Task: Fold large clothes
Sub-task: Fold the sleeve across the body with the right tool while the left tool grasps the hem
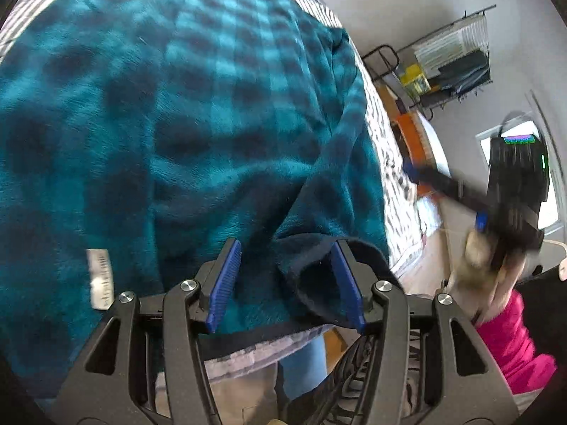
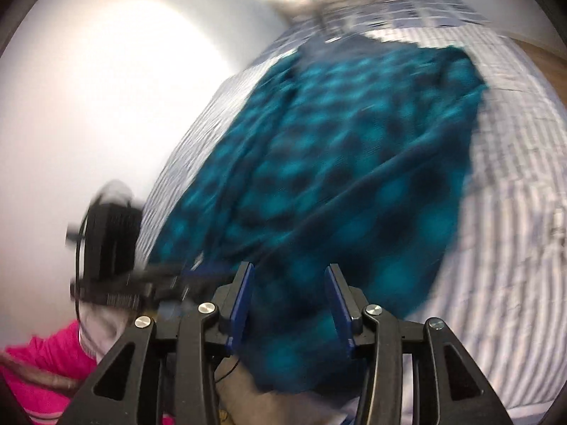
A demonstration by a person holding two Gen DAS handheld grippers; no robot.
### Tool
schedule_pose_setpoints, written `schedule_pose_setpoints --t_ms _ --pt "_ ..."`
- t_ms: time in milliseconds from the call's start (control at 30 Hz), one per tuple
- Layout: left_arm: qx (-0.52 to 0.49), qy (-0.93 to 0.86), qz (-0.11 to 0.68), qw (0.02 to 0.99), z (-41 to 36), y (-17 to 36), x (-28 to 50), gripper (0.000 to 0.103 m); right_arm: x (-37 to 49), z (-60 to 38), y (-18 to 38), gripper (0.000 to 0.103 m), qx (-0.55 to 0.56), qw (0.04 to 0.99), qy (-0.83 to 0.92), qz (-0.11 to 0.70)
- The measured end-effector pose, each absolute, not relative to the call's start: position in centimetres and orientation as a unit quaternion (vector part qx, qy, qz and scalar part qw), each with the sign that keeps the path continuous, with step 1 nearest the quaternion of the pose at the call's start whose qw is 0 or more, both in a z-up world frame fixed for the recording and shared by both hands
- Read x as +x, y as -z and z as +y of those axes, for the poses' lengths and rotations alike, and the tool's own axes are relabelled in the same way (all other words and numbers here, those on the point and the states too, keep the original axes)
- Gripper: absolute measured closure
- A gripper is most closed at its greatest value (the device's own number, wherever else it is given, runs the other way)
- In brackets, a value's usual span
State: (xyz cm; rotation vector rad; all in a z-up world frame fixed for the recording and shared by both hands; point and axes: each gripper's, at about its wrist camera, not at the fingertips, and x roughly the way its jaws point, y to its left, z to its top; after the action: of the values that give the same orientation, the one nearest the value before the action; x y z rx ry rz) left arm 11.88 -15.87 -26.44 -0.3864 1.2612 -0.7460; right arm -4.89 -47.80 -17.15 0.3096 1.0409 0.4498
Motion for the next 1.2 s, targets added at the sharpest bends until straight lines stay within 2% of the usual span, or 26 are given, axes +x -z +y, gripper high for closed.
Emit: schedule_pose_setpoints --t_ms 133,200,233,300,333,367,467,733,800,900,933,967,1200 --pt "-0.175 0.348 0.568 0.725 -16.6 26.9 11.9 0.049 -1.3 -51.9 16.7 0.058 0.162 0.843 -0.165 0.486" --pt "-0.177 0.358 0.565 0.722 -16.9 26.8 11.9 0.057 0.6 -53.6 16.4 0.056 0.172 0.845 -0.148 0.484" --pt "-0.173 0.362 0.567 0.720 -17.1 26.8 11.9 0.066 1.5 -54.2 16.4 0.053 0.178 0.846 -0.140 0.484" --pt "-0.162 0.364 0.564 0.723 -17.6 26.7 11.7 0.078 3.5 -55.9 16.3 0.052 0.189 0.849 -0.114 0.481" --pt "-0.157 0.364 0.563 0.725 -17.8 26.7 11.7 0.087 4.2 -56.5 16.4 0.052 0.195 0.849 -0.105 0.480" --pt "-0.154 0.364 0.562 0.726 -17.9 26.6 11.6 0.090 5.3 -57.3 16.5 0.052 0.205 0.849 -0.096 0.478" --pt "-0.150 0.365 0.556 0.731 -18.0 26.3 11.4 0.094 7.8 -58.6 17.1 0.052 0.213 0.850 -0.074 0.477" --pt "-0.123 0.371 0.536 0.748 -18.6 24.6 10.5 0.096 13.1 -62.0 20.8 0.055 0.279 0.828 -0.020 0.486" --pt "-0.113 0.375 0.532 0.751 -19.0 24.2 10.3 0.096 14.2 -62.6 21.8 0.059 0.293 0.822 -0.010 0.488" --pt "-0.100 0.377 0.527 0.755 -19.4 23.8 10.0 0.097 15.6 -63.0 23.1 0.083 0.309 0.813 -0.012 0.494" --pt "-0.098 0.378 0.525 0.756 -19.5 23.7 9.9 0.097 15.8 -62.9 23.3 0.094 0.310 0.811 -0.015 0.496" --pt "-0.097 0.379 0.524 0.756 -19.5 23.6 9.8 0.097 15.8 -62.9 23.2 0.098 0.309 0.811 -0.013 0.497" --pt "-0.094 0.393 0.516 0.756 -20.2 23.2 9.6 0.097 14.4 -62.1 19.0 0.101 0.261 0.840 0.004 0.476"
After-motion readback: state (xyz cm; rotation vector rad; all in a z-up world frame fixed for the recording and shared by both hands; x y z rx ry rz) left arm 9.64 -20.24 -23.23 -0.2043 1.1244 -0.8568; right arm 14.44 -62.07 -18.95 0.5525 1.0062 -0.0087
